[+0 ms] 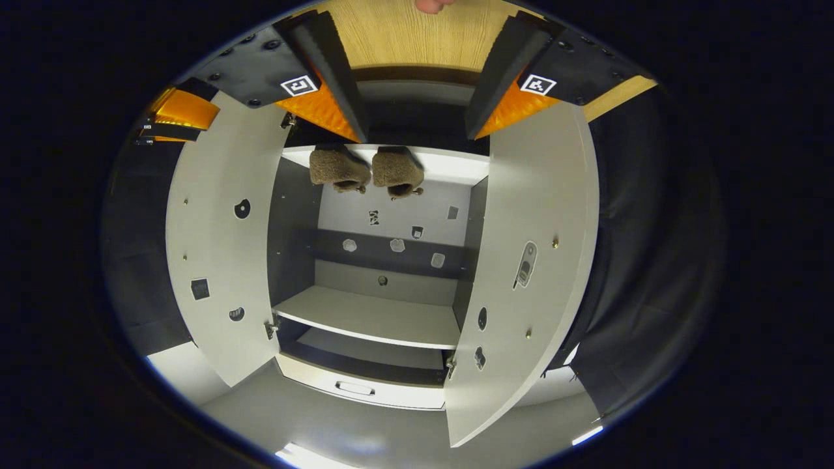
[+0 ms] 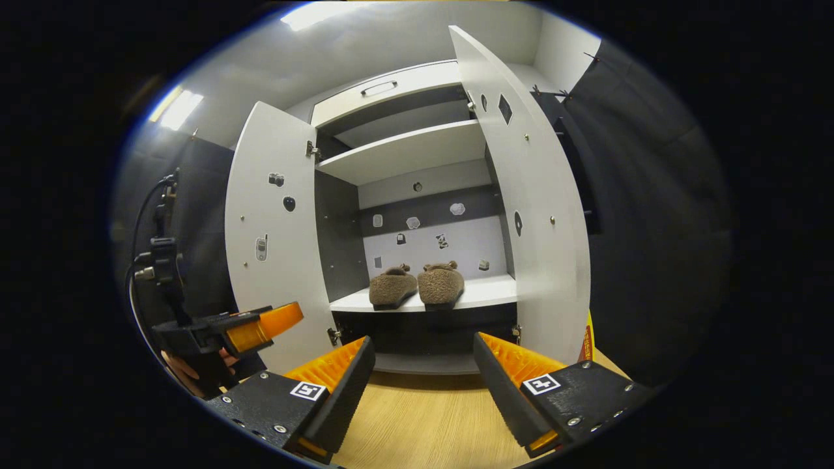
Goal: Grab one shoe with the right hand and put it into the shoe cabinet, grab the other shoe with the left hand and put it into the shoe cabinet; then close the right door with the right hand and the left door with the left hand.
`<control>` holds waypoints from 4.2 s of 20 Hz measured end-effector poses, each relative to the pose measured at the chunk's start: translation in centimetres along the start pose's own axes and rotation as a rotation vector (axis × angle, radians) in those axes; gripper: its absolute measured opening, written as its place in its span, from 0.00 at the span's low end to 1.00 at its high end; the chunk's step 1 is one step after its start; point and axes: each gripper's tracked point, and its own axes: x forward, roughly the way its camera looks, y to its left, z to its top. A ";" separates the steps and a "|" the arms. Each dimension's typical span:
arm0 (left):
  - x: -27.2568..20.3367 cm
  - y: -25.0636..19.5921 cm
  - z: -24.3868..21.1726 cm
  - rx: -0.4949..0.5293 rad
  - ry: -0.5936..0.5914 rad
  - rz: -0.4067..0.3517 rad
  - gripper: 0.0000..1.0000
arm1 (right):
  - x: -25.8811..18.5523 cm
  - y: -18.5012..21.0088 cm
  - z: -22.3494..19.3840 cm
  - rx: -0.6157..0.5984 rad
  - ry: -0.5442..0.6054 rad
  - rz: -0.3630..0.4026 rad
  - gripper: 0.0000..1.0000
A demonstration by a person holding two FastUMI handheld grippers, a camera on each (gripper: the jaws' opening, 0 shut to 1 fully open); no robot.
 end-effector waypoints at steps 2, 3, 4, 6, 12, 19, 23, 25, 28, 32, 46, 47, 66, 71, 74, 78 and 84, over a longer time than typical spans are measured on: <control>-1.1 0.0 -0.7 0.013 -0.004 0.019 0.99 | -0.1 0.2 0.0 0.002 -0.004 0.004 0.94; -1.6 -0.3 -0.8 0.012 -0.014 0.013 0.97 | 0.0 0.3 0.0 0.004 -0.007 0.006 0.94; -1.9 -0.7 -0.9 0.017 -0.020 0.006 0.97 | -0.1 0.4 -0.2 0.007 -0.008 0.009 0.94; -2.5 -1.0 -1.1 0.047 -0.031 0.008 0.99 | 0.0 0.3 -0.5 0.001 -0.008 0.001 0.94; -4.0 -1.6 -2.0 0.038 -0.022 0.009 0.97 | -0.5 0.3 0.3 -0.005 -0.018 0.010 0.94; -4.4 -1.1 -3.1 0.046 0.000 0.024 0.97 | -2.0 -4.6 4.8 -0.033 -0.083 -0.055 0.94; -4.2 -1.0 -3.8 0.039 0.020 0.024 0.97 | -3.2 -11.5 10.0 -0.134 -0.113 -0.177 0.94; -4.3 -1.0 -4.0 0.036 0.023 0.021 0.97 | -3.6 -15.0 13.2 -0.170 -0.138 -0.246 0.94; -4.2 -0.7 -3.9 0.042 0.019 0.025 0.97 | -3.4 -19.0 16.6 -0.209 -0.151 -0.338 0.94; -4.0 0.2 -3.7 0.037 0.011 0.044 0.97 | -1.8 -20.9 20.0 -0.218 -0.191 -0.388 0.94; -3.1 1.1 -3.7 0.025 -0.003 0.044 0.97 | 0.3 -17.1 20.1 -0.198 -0.178 -0.302 0.91; -3.0 1.0 -3.7 0.022 -0.005 0.039 0.94 | 0.4 -16.4 20.0 -0.208 -0.180 -0.292 0.90; -2.5 3.6 -3.7 0.044 -0.015 0.051 0.97 | 10.6 -4.2 16.1 -0.198 -0.146 -0.039 0.93; -2.4 4.3 -3.7 0.046 -0.015 0.060 0.97 | 12.8 -3.8 15.2 -0.196 -0.142 -0.045 0.93; -2.3 4.6 -3.4 0.049 -0.017 0.064 0.99 | 13.9 -3.5 14.9 -0.196 -0.132 -0.047 0.93; -1.9 5.0 -3.4 0.047 -0.013 0.069 0.94 | 16.2 -2.6 14.5 -0.200 -0.111 -0.061 0.92; -2.0 5.5 -3.4 0.042 -0.015 0.079 0.97 | 18.9 -1.8 14.3 -0.261 -0.102 -0.124 0.92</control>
